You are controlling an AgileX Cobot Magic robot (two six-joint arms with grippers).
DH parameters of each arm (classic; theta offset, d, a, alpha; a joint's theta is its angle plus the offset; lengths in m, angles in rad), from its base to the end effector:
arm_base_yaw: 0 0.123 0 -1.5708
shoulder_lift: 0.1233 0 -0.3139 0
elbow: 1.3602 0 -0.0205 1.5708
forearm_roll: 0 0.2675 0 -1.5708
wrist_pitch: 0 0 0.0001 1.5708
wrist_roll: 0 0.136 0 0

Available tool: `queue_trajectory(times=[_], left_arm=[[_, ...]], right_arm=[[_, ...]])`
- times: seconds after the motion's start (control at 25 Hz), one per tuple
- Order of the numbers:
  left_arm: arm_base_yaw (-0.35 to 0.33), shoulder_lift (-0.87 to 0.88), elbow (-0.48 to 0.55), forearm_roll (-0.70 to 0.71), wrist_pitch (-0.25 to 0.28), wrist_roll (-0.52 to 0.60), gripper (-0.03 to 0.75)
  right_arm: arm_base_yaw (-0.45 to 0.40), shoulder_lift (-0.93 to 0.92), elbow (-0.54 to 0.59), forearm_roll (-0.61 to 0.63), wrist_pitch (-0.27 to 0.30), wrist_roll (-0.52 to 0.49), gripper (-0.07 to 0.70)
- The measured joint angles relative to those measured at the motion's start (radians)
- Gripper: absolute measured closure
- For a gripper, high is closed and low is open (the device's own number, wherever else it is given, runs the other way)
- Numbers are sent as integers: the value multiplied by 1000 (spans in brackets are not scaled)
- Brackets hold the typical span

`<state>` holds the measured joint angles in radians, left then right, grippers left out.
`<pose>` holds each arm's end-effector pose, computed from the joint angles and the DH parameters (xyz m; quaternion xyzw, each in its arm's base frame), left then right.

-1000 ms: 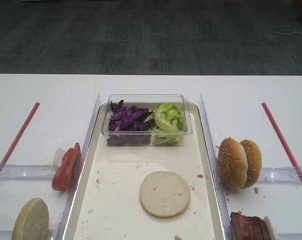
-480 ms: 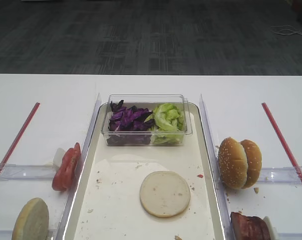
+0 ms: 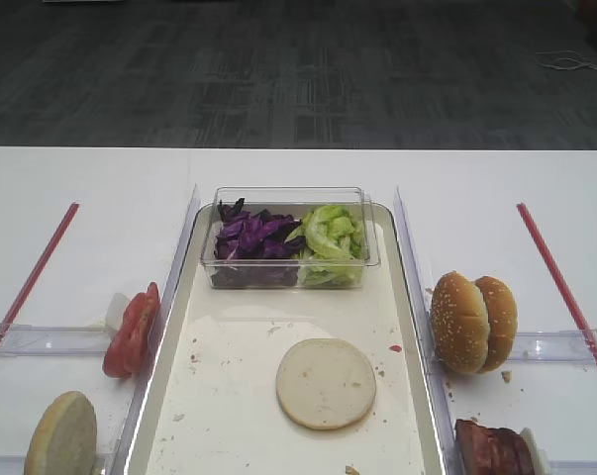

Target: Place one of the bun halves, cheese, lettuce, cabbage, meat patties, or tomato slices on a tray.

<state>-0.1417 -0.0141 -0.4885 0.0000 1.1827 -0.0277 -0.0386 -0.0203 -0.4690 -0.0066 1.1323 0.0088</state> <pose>0.0115 -0.0016 0.2470 0.0503 0.8814 -0.0397 0.4681 0.0163 -0.0014 0.2465 0.0209 0.8737 -0.0105 0.4859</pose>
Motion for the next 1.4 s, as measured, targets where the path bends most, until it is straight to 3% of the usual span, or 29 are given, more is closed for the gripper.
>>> queue_trajectory(times=[1.4], left_arm=[[0,-3,0,0,0,1,403]], right_arm=[[0,0,0,7,0,2,-67]])
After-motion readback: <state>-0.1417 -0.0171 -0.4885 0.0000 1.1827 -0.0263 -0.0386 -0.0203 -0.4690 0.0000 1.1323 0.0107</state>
